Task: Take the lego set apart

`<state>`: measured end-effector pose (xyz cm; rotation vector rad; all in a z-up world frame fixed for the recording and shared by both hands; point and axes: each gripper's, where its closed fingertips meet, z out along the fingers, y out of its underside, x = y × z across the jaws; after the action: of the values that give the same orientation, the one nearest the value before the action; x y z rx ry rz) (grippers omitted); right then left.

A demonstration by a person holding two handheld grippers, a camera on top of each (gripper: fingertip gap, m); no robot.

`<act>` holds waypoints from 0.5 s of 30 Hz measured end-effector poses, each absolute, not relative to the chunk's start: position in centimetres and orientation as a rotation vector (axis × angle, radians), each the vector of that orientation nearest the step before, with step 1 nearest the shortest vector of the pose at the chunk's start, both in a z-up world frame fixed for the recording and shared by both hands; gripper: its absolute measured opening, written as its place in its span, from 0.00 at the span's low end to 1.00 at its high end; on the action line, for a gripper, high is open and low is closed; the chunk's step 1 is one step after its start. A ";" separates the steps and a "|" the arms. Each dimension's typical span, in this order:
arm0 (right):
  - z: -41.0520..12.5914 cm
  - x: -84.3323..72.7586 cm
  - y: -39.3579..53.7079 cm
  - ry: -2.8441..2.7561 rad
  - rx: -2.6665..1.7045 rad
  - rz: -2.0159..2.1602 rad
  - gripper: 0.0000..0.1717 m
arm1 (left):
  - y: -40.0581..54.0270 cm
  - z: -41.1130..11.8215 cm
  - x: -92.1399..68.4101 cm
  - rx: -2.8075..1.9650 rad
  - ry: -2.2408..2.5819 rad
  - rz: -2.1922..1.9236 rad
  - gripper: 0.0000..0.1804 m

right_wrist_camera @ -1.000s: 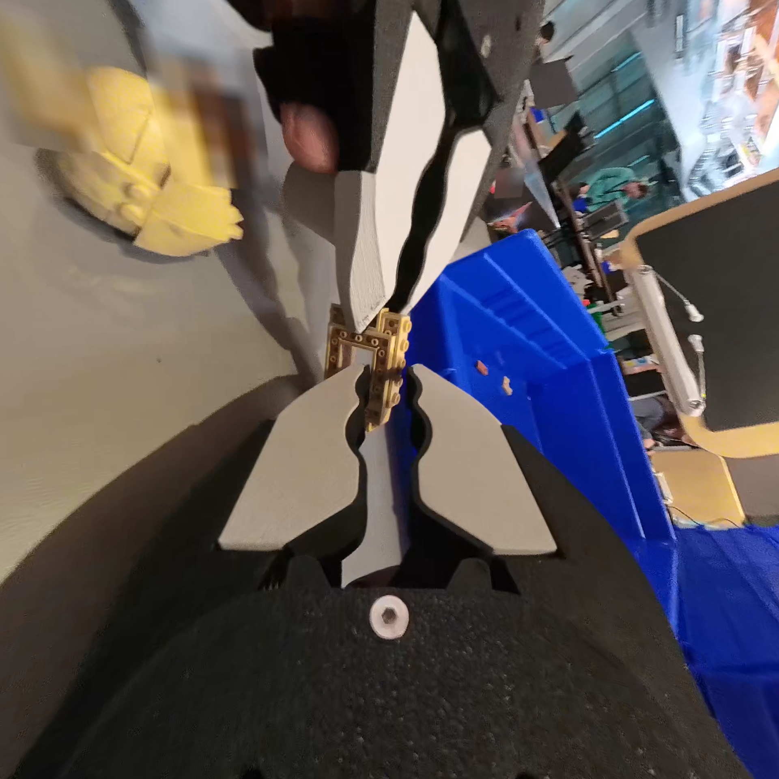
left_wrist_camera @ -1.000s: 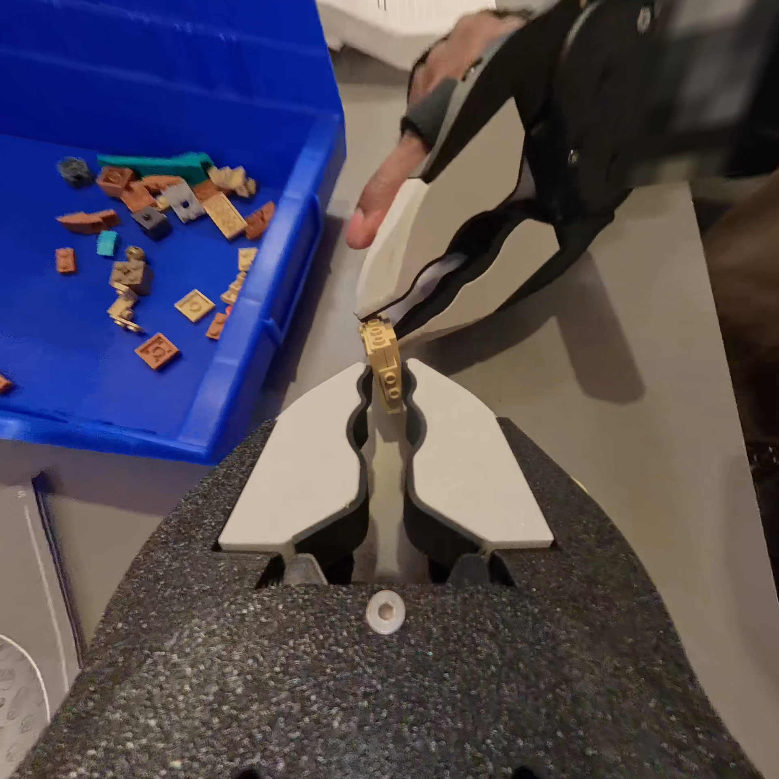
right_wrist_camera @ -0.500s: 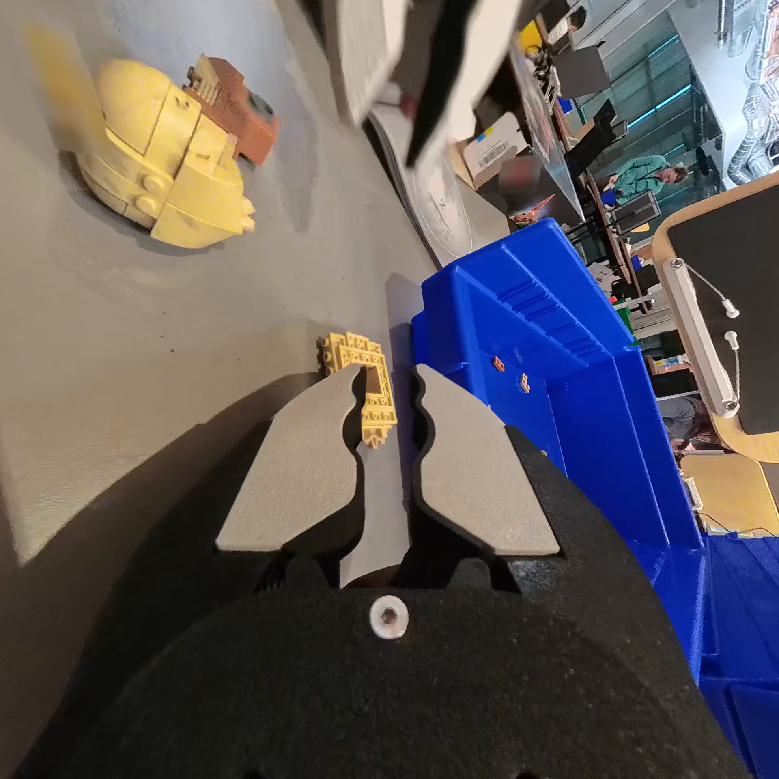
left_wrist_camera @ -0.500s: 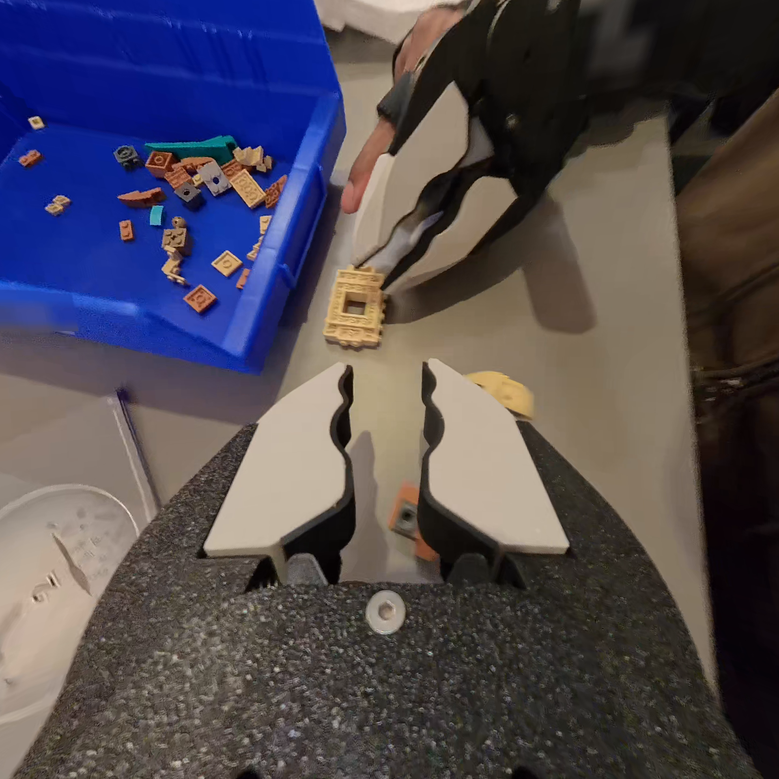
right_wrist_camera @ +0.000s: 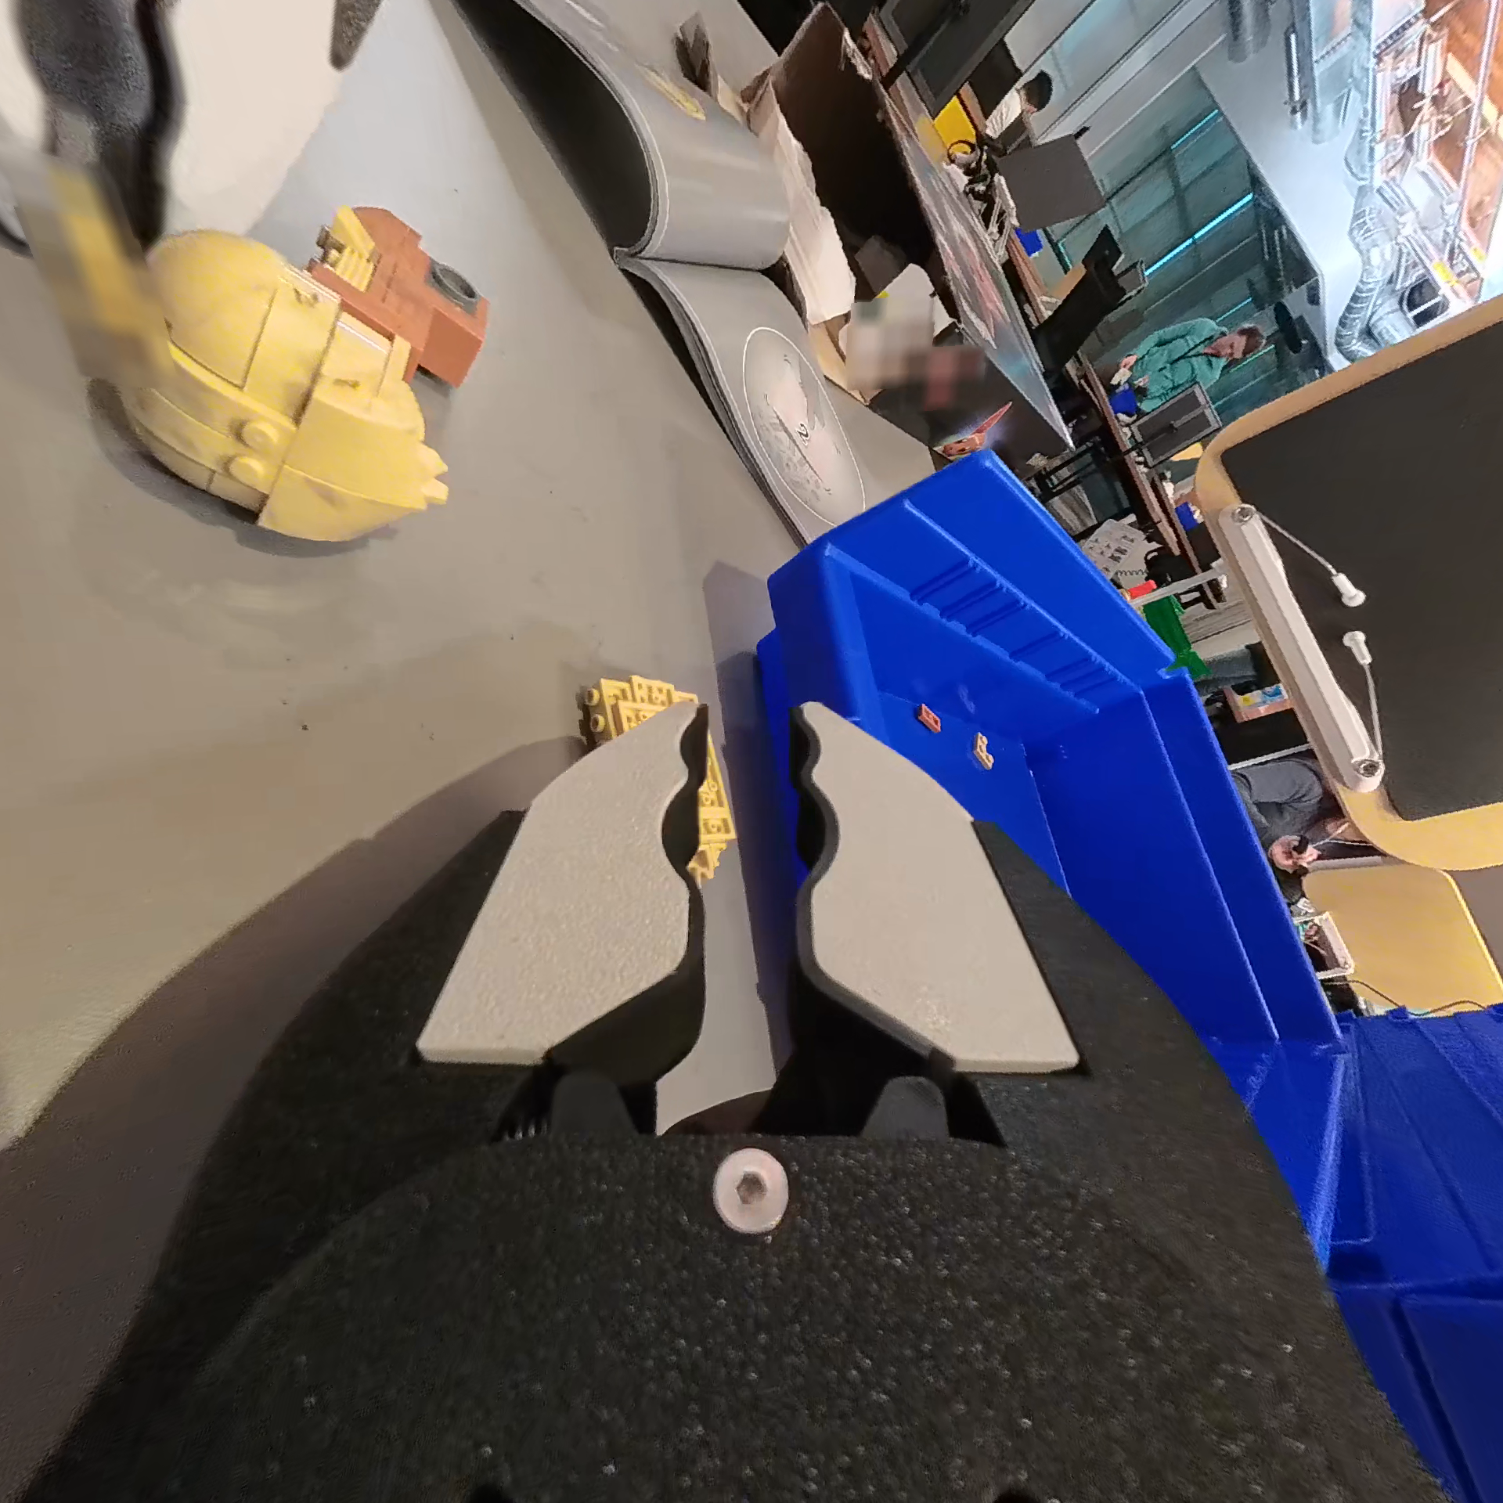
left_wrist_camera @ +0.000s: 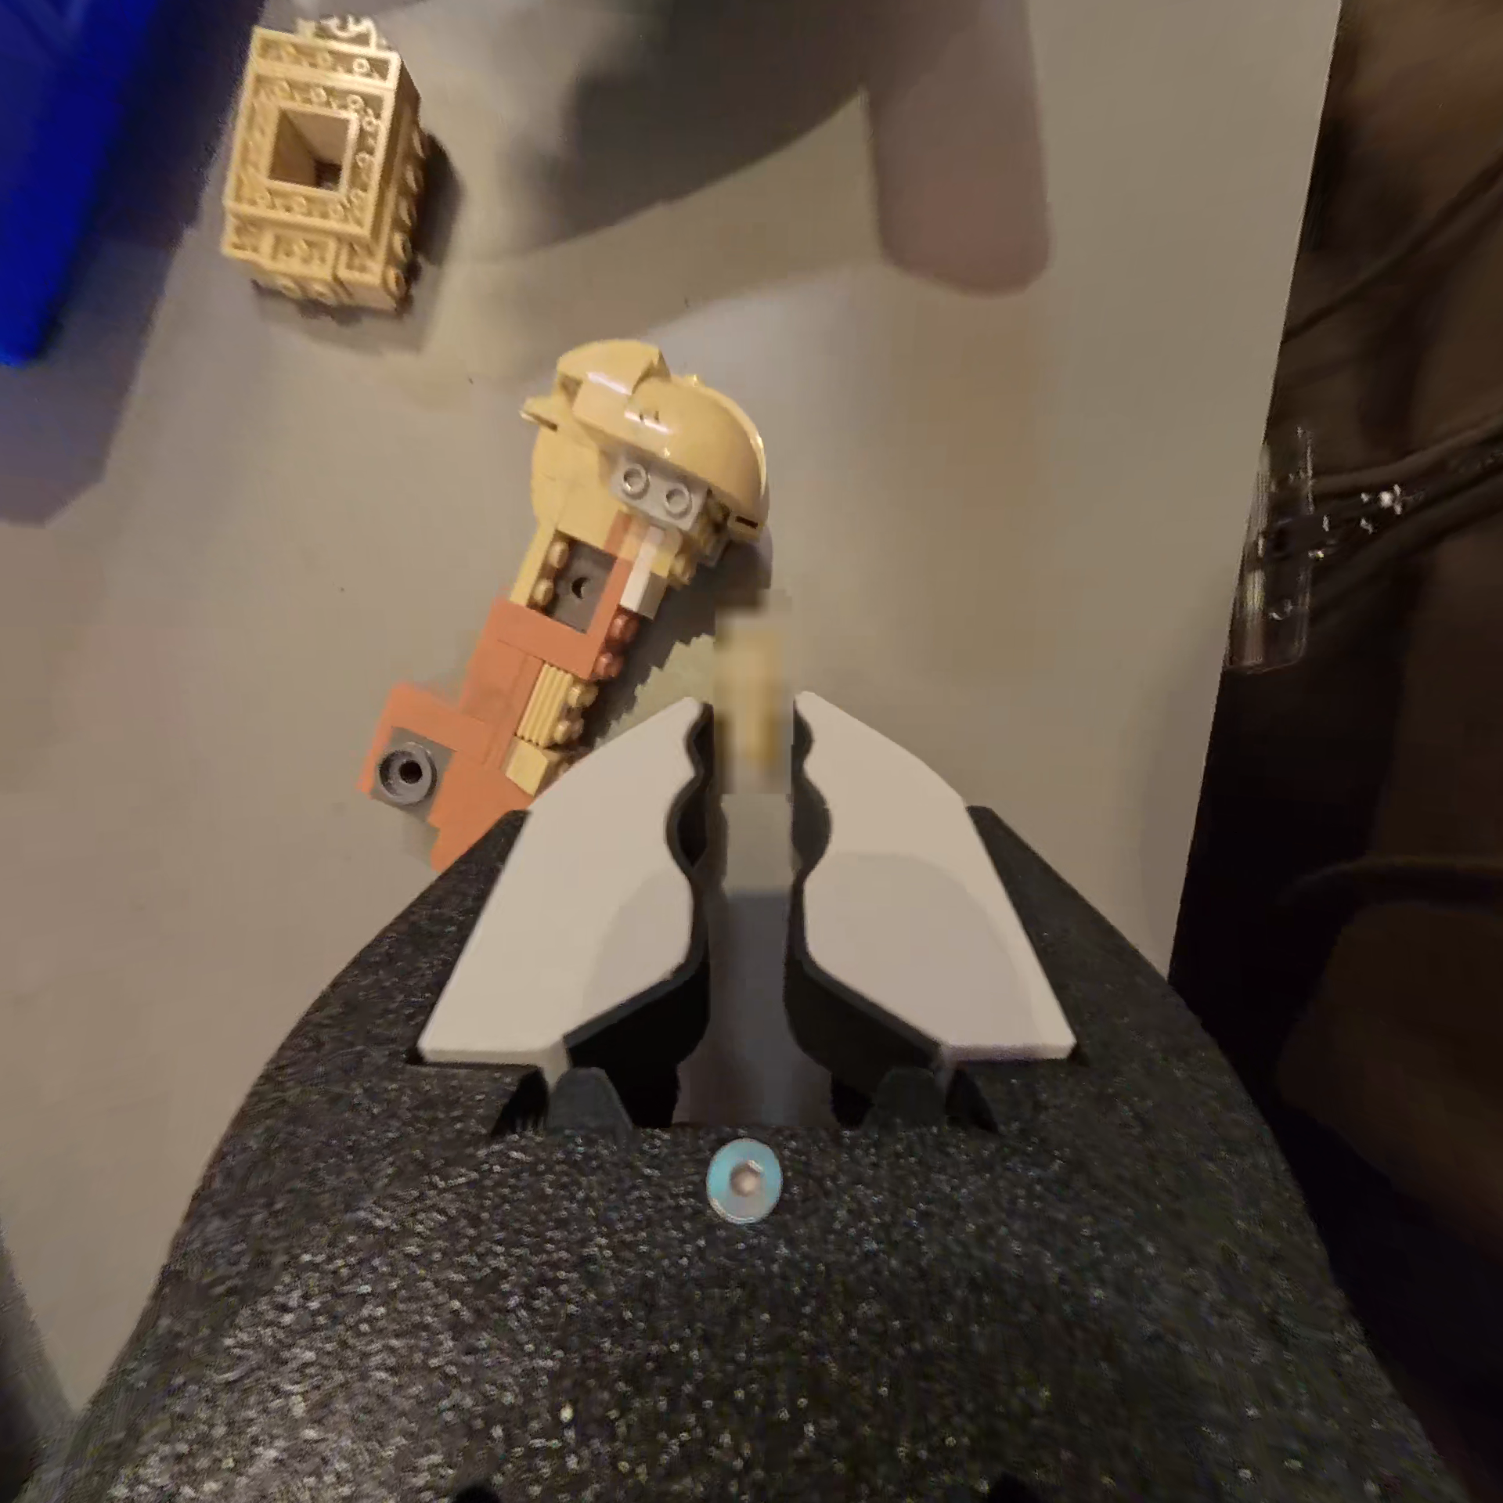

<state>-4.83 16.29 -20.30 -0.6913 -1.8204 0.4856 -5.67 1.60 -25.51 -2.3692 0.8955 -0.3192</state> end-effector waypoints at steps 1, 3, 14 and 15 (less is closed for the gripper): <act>-20.2 -4.8 16.3 -1.818 -0.687 0.481 0.11 | 1.7 -25.5 -5.7 -2.374 0.893 -0.304 0.04; -20.1 -4.8 16.2 -1.813 -0.680 0.480 0.11 | 1.6 -25.5 -5.7 -2.390 0.896 -0.310 0.04; -19.5 -4.8 15.7 -1.767 -0.636 0.477 0.10 | 8.2 -15.0 -6.9 -2.115 0.741 -0.301 0.04; -19.5 -4.8 15.6 -1.768 -0.625 0.470 0.11 | 10.5 -14.1 -7.4 -2.104 0.729 -0.238 0.04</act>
<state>-4.77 15.62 -19.54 -0.6249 -1.7679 0.4695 -7.36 10.46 -14.06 -2.1043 0.7287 -0.2383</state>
